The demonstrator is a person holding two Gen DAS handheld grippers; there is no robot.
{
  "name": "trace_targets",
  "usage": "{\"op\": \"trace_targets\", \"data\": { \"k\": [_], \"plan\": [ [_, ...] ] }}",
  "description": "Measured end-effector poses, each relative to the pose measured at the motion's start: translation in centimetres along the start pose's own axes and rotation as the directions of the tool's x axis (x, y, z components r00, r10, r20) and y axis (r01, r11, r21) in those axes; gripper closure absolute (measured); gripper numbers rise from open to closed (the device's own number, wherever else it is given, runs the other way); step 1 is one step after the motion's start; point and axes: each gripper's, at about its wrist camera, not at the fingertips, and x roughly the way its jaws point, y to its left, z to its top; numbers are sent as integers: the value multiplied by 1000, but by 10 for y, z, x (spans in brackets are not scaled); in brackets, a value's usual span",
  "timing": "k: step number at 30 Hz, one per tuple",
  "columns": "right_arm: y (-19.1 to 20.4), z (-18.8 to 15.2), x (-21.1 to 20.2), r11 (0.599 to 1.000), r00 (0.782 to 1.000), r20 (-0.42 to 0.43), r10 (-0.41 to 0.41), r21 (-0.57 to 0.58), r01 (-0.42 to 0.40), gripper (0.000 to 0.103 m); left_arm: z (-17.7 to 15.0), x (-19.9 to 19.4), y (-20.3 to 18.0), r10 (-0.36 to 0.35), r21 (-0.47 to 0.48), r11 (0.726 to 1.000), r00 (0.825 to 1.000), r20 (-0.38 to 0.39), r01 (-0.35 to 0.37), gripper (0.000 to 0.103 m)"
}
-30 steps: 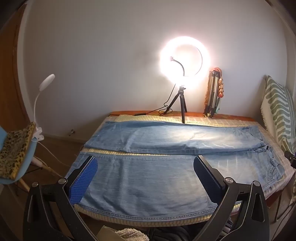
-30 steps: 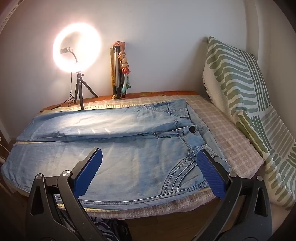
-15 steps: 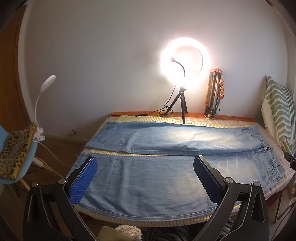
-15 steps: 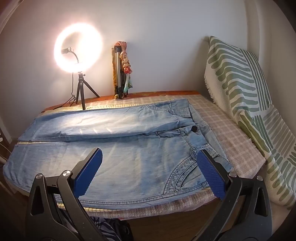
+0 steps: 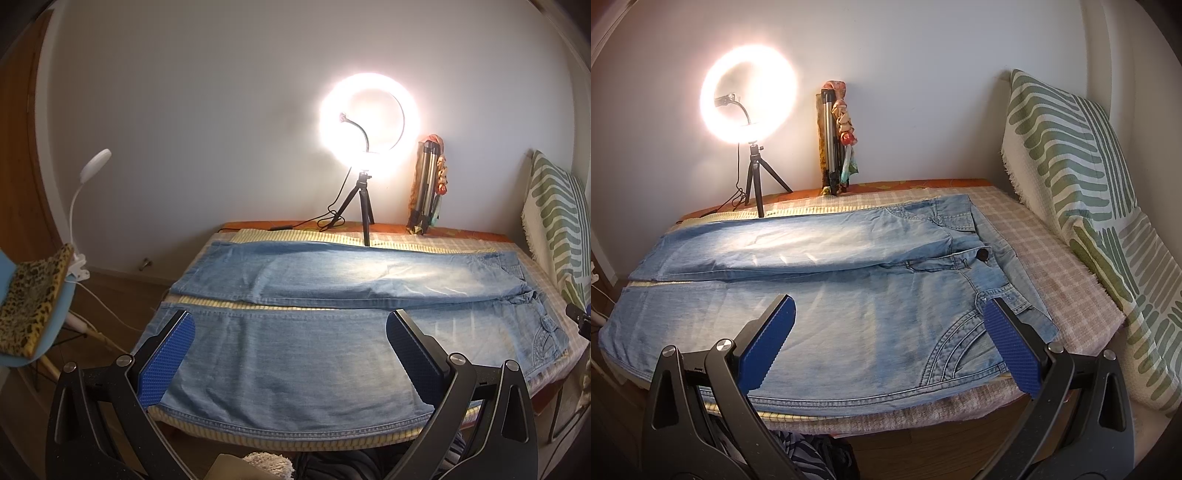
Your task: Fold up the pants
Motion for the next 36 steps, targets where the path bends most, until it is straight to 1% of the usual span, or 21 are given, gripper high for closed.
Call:
{"op": "trace_targets", "data": {
  "k": [36],
  "plan": [
    [0,1,-2,1000,1000,-1,5,2,-5,0,5,-4,-5,-5,1,1000,1000,2,5,0]
  ]
}}
